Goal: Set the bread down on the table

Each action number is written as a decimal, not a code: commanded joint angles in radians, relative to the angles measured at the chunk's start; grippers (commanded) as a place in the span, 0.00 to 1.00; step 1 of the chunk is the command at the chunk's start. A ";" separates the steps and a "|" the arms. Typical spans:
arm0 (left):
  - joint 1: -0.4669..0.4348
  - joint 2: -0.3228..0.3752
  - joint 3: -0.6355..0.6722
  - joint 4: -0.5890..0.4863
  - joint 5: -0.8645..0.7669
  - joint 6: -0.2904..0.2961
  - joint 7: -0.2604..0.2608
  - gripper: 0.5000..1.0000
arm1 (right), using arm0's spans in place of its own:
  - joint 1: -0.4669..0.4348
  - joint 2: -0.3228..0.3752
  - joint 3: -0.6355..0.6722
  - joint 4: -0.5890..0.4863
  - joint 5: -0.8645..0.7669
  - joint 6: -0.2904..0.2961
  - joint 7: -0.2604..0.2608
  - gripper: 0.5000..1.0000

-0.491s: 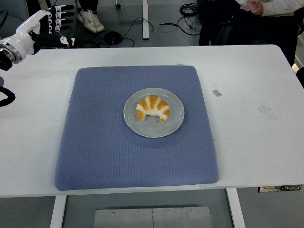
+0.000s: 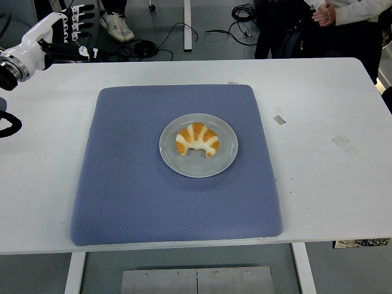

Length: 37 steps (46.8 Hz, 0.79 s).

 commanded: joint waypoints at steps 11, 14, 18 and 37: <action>-0.002 -0.002 -0.005 0.000 -0.005 0.008 0.003 0.93 | 0.000 0.000 0.000 0.000 0.001 0.000 0.000 1.00; -0.002 -0.002 -0.002 0.000 -0.004 0.008 0.003 0.93 | 0.000 0.000 0.000 0.000 0.001 0.000 0.000 1.00; -0.002 -0.002 -0.002 0.000 -0.002 0.006 0.003 0.92 | 0.000 0.000 0.000 0.000 0.000 0.000 0.000 1.00; -0.032 -0.020 0.013 -0.006 0.016 0.002 0.020 0.89 | 0.000 0.000 0.000 0.000 0.000 0.000 0.000 1.00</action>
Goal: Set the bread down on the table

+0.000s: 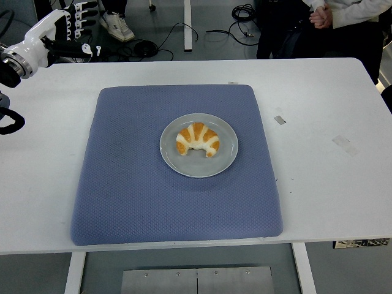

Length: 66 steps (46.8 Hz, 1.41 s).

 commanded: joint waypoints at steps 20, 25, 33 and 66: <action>-0.157 0.002 0.243 -0.009 0.009 0.002 0.004 0.86 | 0.000 0.000 0.000 0.000 0.000 0.000 0.001 1.00; -0.190 -0.016 0.298 -0.008 0.009 0.003 0.004 0.86 | 0.000 0.000 0.000 0.000 0.000 0.000 0.000 1.00; -0.237 -0.070 0.421 -0.009 0.022 0.006 0.004 0.87 | 0.000 0.000 0.000 0.000 0.000 0.000 0.000 1.00; -0.251 -0.157 0.447 -0.101 0.139 0.005 0.124 0.87 | 0.000 0.000 0.000 0.000 -0.001 0.000 0.000 1.00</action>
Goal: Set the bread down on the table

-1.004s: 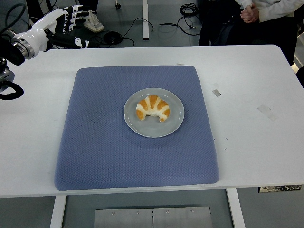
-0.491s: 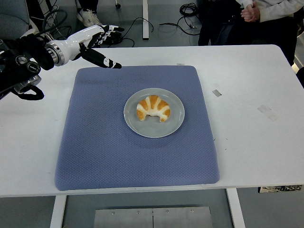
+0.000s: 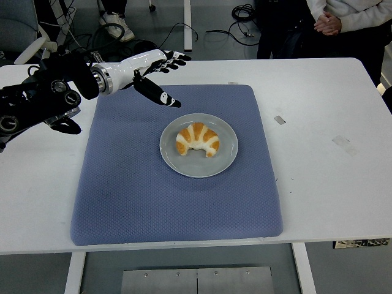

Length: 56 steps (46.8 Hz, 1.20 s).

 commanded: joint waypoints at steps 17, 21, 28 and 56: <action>0.007 -0.034 0.004 -0.056 0.099 0.026 0.065 0.87 | -0.001 0.000 0.000 0.000 -0.001 0.000 0.000 1.00; 0.006 -0.040 0.036 -0.056 0.100 0.059 0.066 0.87 | -0.001 0.000 0.000 0.000 0.000 0.000 0.000 1.00; 0.006 -0.040 0.082 -0.060 0.100 0.108 0.065 0.87 | 0.000 0.000 0.000 0.000 -0.001 0.000 0.000 1.00; 0.016 -0.057 0.174 -0.137 0.100 0.217 0.091 0.86 | 0.000 0.000 0.000 0.000 0.000 0.000 0.000 1.00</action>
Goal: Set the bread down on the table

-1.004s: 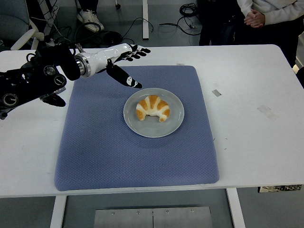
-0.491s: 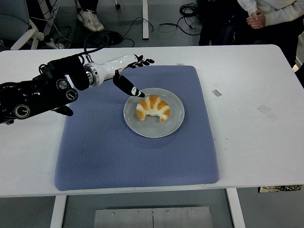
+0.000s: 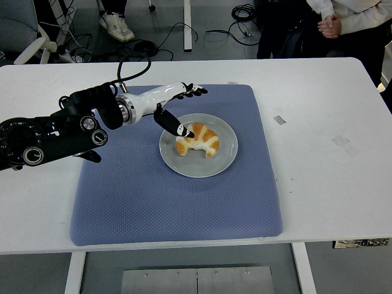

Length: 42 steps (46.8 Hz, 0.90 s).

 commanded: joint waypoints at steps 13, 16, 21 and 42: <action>-0.006 -0.018 0.057 -0.007 0.037 0.047 0.021 0.85 | 0.000 0.000 0.000 0.000 0.001 0.000 0.000 1.00; -0.007 -0.024 0.065 -0.009 0.071 0.056 0.039 0.84 | 0.000 0.000 0.000 0.000 -0.001 0.000 0.000 1.00; -0.012 -0.032 0.083 -0.011 0.113 0.084 0.051 0.84 | -0.001 0.000 0.000 0.000 -0.001 0.000 0.000 1.00; -0.012 -0.066 0.091 -0.024 0.205 0.085 0.096 0.80 | -0.001 0.000 0.000 0.000 0.001 0.000 0.000 1.00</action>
